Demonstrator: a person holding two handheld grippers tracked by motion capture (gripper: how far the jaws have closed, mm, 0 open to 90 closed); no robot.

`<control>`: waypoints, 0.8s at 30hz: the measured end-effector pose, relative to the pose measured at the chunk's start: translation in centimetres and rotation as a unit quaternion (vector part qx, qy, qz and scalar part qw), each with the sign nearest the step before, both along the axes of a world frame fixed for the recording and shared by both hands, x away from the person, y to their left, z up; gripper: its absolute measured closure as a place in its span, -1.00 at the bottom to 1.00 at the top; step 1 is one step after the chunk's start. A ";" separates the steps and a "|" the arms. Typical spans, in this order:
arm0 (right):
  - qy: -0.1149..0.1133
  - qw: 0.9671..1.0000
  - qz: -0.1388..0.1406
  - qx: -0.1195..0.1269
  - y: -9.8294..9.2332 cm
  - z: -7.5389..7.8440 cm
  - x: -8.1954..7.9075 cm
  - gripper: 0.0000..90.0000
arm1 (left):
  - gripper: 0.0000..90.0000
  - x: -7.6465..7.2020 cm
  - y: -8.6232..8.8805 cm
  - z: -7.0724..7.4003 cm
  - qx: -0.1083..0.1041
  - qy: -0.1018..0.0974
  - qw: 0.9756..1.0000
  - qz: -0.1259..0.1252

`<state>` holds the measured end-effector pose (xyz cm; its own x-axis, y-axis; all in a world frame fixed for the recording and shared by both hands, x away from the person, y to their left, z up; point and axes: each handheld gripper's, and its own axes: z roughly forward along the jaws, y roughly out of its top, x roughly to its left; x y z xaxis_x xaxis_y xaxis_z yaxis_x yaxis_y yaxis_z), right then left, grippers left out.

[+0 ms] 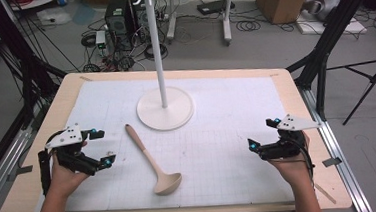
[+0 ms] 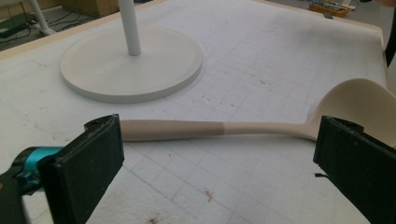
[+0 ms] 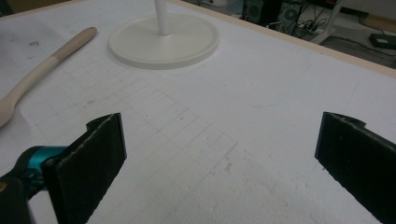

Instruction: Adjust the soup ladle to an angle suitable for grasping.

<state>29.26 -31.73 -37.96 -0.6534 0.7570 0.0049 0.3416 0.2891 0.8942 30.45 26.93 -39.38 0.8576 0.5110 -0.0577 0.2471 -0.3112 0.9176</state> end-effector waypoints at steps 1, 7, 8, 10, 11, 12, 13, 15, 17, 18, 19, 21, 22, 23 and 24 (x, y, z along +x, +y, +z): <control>0.000 1.000 0.000 0.000 0.0 0.0 0.0 -0.99 | -0.95 0.0 0.1 0.0 -0.002 0.001 1.000 0.001; 0.009 1.000 -0.001 -0.002 0.0 -0.5 0.2 -0.99 | -0.95 0.1 0.2 -0.2 -0.001 0.003 1.000 0.002; 0.009 1.000 -0.001 -0.002 0.0 -0.5 0.2 -0.99 | -0.95 0.1 0.1 -0.2 0.000 0.003 1.000 0.000; 0.006 1.000 0.000 -0.001 -0.1 -0.4 0.2 -0.99 | -0.95 0.1 0.1 -0.1 0.000 0.002 1.000 0.001; 0.006 1.000 -0.002 -0.002 -0.1 -0.4 0.1 -0.99 | -0.95 0.1 0.0 -0.1 -0.001 0.001 1.000 -0.001; 0.004 1.000 -0.003 -0.002 -0.1 -0.4 0.0 -0.99 | -0.95 0.1 0.0 -0.1 0.000 0.001 1.000 -0.001; 0.004 1.000 -0.003 -0.002 -0.1 -0.4 0.0 -0.99 | -0.95 0.1 0.0 -0.1 0.002 0.000 1.000 -0.003; 0.003 1.000 -0.003 -0.002 -0.2 -0.3 0.0 -0.99 | -0.95 0.2 -0.1 -0.1 0.000 0.001 1.000 -0.003; 0.004 1.000 -0.004 -0.003 -0.2 -0.3 0.0 -0.99 | -0.95 0.2 -0.1 -0.1 0.001 0.001 1.000 -0.004; 0.003 1.000 -0.005 0.000 -0.3 -0.3 -0.1 -0.99 | -0.95 0.2 -0.2 -0.1 0.001 0.000 1.000 -0.005; 0.003 1.000 -0.005 0.000 -0.3 -0.3 -0.1 -0.99 | -0.95 0.2 -0.3 0.0 0.002 -0.002 1.000 -0.006; 0.005 1.000 -0.005 -0.001 -0.4 -0.2 -0.2 -0.99 | -0.95 0.2 -0.4 0.0 0.001 -0.001 1.000 -0.007; 0.005 1.000 -0.005 -0.001 -0.4 -0.2 -0.2 -0.99 | -0.95 0.1 -0.5 0.1 0.002 -0.002 1.000 -0.006; 0.002 1.000 -0.006 -0.001 -0.5 -0.2 -0.3 -0.99 | -0.95 0.1 -0.6 0.1 0.002 -0.002 1.000 -0.008; 0.002 1.000 -0.006 -0.001 -0.5 -0.2 -0.3 -0.99 | -0.95 0.2 -0.7 0.2 0.002 -0.003 1.000 -0.009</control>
